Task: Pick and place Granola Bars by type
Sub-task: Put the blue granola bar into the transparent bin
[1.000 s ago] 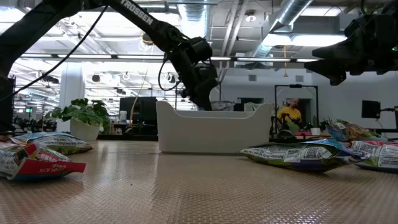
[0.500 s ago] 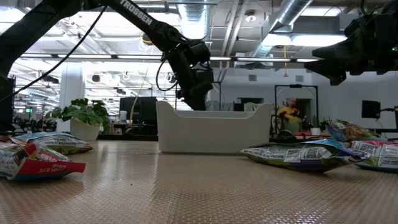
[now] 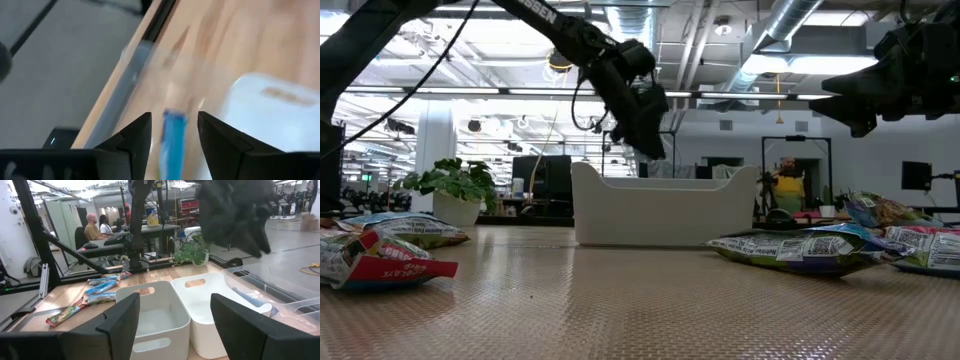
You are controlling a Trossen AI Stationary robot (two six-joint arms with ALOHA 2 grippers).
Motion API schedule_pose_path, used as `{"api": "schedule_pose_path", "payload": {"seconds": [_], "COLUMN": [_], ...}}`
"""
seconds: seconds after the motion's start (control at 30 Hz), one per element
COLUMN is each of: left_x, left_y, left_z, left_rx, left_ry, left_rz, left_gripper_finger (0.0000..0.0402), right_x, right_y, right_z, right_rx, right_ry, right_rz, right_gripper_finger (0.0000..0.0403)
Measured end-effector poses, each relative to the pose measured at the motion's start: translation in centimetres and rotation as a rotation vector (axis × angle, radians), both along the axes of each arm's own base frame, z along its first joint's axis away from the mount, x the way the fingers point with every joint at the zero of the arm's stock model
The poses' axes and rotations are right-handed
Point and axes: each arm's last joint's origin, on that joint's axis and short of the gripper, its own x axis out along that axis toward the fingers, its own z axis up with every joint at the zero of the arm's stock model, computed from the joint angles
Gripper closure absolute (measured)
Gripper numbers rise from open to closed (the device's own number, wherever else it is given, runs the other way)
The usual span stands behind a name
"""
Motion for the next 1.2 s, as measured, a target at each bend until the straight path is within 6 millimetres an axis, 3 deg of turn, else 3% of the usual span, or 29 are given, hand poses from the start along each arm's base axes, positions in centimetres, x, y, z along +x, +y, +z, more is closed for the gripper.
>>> {"api": "schedule_pose_path", "payload": {"seconds": [0.27, 0.53, 0.77, 1.0, 1.2], "left_x": [0.8, 1.0, -0.5, -1.4, -0.4], "left_y": [-4.4, -11.9, -18.4, -23.0, -27.6], "left_z": [5.7, 10.5, 13.5, 12.1, 7.6], "left_rx": [0.0, 0.077, 0.075, 0.095, 0.18], "left_ry": [-0.278, -0.416, -0.456, -0.287, -0.147], "left_rz": [-0.239, -0.498, -0.655, -0.849, -1.018], "left_gripper_finger": [0.0248, 0.0248, 0.0248, 0.0248, 0.0248], "right_x": [0.0, 0.0, 0.0, 0.0, 0.0], "right_y": [0.0, 0.0, 0.0, 0.0, 0.0], "right_z": [0.0, 0.0, 0.0, 0.0, 0.0], "right_rx": [0.0, 0.0, 0.0, 0.0, 0.0], "right_ry": [0.0, 0.0, 0.0, 0.0, 0.0], "right_rz": [0.0, 0.0, 0.0, 0.0, 0.0], "right_gripper_finger": [0.0163, 0.0163, 0.0163, 0.0163, 0.0163]}}
